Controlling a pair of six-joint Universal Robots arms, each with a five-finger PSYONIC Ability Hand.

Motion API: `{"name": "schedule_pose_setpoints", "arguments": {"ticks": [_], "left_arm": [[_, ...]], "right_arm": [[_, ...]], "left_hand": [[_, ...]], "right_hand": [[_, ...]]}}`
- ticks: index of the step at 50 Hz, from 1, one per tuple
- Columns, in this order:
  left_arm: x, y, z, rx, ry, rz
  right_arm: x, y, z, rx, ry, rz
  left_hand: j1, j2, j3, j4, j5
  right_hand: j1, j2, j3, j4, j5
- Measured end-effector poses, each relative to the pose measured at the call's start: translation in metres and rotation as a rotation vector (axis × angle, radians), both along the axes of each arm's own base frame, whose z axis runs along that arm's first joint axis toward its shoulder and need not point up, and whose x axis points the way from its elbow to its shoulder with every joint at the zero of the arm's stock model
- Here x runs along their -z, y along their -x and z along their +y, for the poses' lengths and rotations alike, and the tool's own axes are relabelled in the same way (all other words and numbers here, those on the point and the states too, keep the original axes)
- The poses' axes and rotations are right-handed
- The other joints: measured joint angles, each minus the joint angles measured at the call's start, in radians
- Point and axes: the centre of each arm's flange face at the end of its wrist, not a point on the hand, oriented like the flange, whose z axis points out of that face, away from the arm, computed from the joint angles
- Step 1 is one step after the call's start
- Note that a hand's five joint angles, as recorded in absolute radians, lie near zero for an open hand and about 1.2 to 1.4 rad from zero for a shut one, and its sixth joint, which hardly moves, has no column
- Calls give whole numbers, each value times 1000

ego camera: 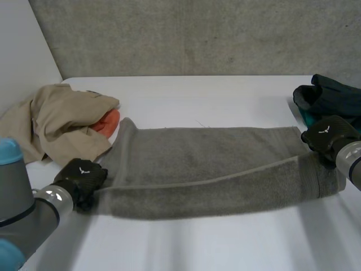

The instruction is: Fold the laundry.

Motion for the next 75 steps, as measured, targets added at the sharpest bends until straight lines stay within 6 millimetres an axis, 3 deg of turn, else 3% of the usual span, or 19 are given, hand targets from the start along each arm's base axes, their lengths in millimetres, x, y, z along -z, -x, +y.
{"name": "schedule_pose_setpoints", "arguments": {"ticks": [4,9,10,11,13,14,15,19,22,25,31,37,39,48,53,58,68,72,75], "left_arm": [[-1,2,-26,-36,105,-12],[-34,17,-71,-44,357,27],[-58,27,-90,-40,494,67],[-64,29,-94,-39,527,78],[-114,47,-120,-31,763,176],[-134,52,-127,-29,847,218],[-156,57,-134,-29,935,269],[-228,65,-147,-40,1189,458],[-260,62,-152,-58,1282,569],[-269,58,-156,-74,1293,625],[-238,56,-163,-96,1174,608],[-190,57,-161,-104,1031,549],[-155,59,-156,-90,930,507],[-56,69,-116,31,627,376],[-24,65,-81,71,470,251],[-15,45,-34,94,299,89],[-32,-7,65,95,-34,-120],[-38,-13,79,114,-84,-147],[-41,-12,76,132,-73,-148]], "right_arm": [[2,-1,-7,-1,27,-1],[-12,-2,-41,35,195,-25],[-27,-2,-60,63,315,-51],[-31,-2,-64,68,338,-57],[-67,-2,-90,110,562,-124],[-72,-2,-93,113,587,-133],[-100,-3,-105,129,736,-191],[-155,-3,-115,135,994,-317],[-183,-5,-115,120,1107,-399],[-193,-8,-113,101,1143,-449],[-178,-16,-113,82,1068,-465],[-137,-21,-118,80,905,-429],[-98,-23,-120,78,763,-395],[8,-24,-103,77,339,-284],[38,-19,-81,79,151,-213],[37,-12,-49,51,21,-124],[11,44,25,19,-233,211],[9,53,39,-4,-286,272],[7,55,36,0,-252,274]], "left_hand": [[0,15,18,19,1],[0,16,20,19,1],[0,16,21,19,1],[0,16,21,19,1],[0,16,21,20,1],[0,16,21,20,1],[0,17,21,22,1],[0,17,21,22,1],[0,17,21,23,1],[0,17,21,23,1],[0,17,21,23,1],[0,19,22,23,1],[0,19,22,23,1],[0,19,22,23,1],[0,19,22,23,1],[0,19,22,23,1],[0,19,22,23,1],[0,19,22,23,1],[0,19,22,23,1]], "right_hand": [[0,0,0,0,0],[0,0,1,0,0],[0,0,1,0,0],[0,0,1,0,0],[0,0,1,0,0],[0,0,1,0,0],[0,0,1,0,0],[0,0,1,0,1],[0,0,1,0,5],[0,0,1,0,5],[0,0,1,0,6],[0,0,1,0,6],[0,0,1,0,6],[0,0,1,0,6],[0,0,1,0,6],[0,0,1,0,6],[0,0,1,0,6],[0,0,1,0,6],[0,0,1,0,6]]}}
